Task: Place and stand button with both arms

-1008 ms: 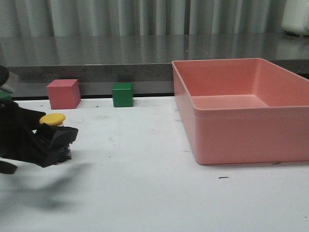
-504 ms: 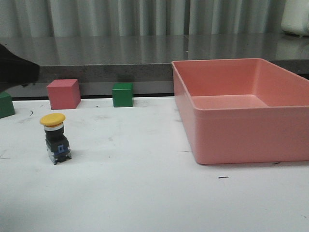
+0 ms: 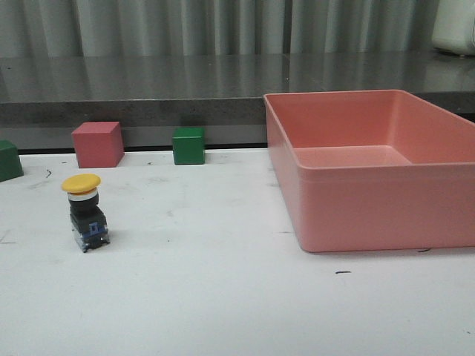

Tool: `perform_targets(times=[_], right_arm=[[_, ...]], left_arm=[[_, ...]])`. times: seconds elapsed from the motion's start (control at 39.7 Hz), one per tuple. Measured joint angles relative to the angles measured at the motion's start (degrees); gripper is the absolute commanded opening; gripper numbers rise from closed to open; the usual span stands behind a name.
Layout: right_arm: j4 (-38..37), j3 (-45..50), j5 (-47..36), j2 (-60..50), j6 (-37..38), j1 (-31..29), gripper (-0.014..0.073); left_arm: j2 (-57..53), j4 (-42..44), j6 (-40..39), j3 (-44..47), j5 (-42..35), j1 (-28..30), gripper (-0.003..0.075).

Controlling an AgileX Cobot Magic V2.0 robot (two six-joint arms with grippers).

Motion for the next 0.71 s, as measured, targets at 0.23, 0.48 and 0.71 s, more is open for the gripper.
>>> perform_targets(times=[0.23,0.48,0.71], right_arm=[[0.0,0.0,0.0,0.0,0.0,0.0,-0.007],[0.0,0.0,0.0,0.0,0.0,0.0,-0.007],[0.0,0.0,0.0,0.0,0.0,0.0,-0.007]], left_arm=[[-9.0,-0.7,0.0,-0.4,14.9,0.0,0.0349],[-13.7,-2.0,-0.1,-0.4,18.9,0.0,0.0023],[-13.7,-2.3,-0.2,-0.4,18.9,0.0,-0.002]])
